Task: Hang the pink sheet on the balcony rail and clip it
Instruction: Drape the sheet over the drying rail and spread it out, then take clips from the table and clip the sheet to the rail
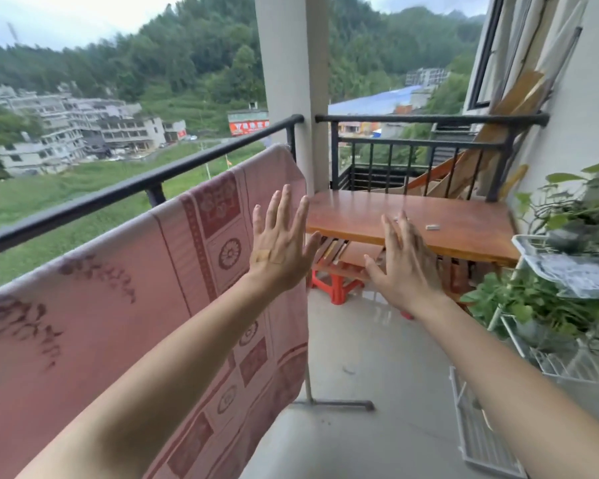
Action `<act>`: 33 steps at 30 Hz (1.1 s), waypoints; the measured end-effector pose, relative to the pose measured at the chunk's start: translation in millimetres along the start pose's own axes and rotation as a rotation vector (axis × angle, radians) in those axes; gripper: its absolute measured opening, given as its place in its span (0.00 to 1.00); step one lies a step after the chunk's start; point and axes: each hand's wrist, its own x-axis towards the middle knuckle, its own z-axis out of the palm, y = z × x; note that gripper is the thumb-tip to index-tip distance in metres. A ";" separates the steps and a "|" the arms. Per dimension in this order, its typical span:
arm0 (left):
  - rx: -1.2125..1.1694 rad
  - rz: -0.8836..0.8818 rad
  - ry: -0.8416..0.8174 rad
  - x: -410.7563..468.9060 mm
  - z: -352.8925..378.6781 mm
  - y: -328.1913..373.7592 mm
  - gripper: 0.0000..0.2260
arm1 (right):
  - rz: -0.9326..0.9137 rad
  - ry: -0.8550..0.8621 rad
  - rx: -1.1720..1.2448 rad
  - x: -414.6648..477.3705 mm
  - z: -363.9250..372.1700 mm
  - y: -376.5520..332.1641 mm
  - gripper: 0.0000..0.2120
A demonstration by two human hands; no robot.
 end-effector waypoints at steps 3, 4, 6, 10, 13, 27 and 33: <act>0.028 -0.015 -0.018 59.8 42.6 15.8 0.29 | 0.001 -0.027 0.015 56.8 26.4 43.2 0.37; 0.035 -0.020 -0.027 80.6 54.4 21.7 0.29 | 0.002 -0.045 0.018 76.4 32.3 57.7 0.37; 0.044 -0.013 -0.036 123.0 75.1 33.5 0.29 | -0.004 -0.076 0.025 116.4 39.4 86.1 0.37; 0.035 -0.017 -0.016 195.8 115.1 52.9 0.28 | -0.025 -0.080 0.017 196.5 54.4 138.5 0.37; 0.023 -0.017 -0.038 235.0 150.8 63.6 0.29 | 0.000 -0.091 0.026 242.6 74.6 169.7 0.37; -0.091 0.008 -0.141 470.6 367.9 94.1 0.29 | 0.073 -0.198 -0.085 466.4 189.9 312.8 0.36; -0.136 0.060 -0.263 556.2 459.8 114.4 0.29 | 0.196 -0.225 -0.114 541.3 236.1 389.3 0.36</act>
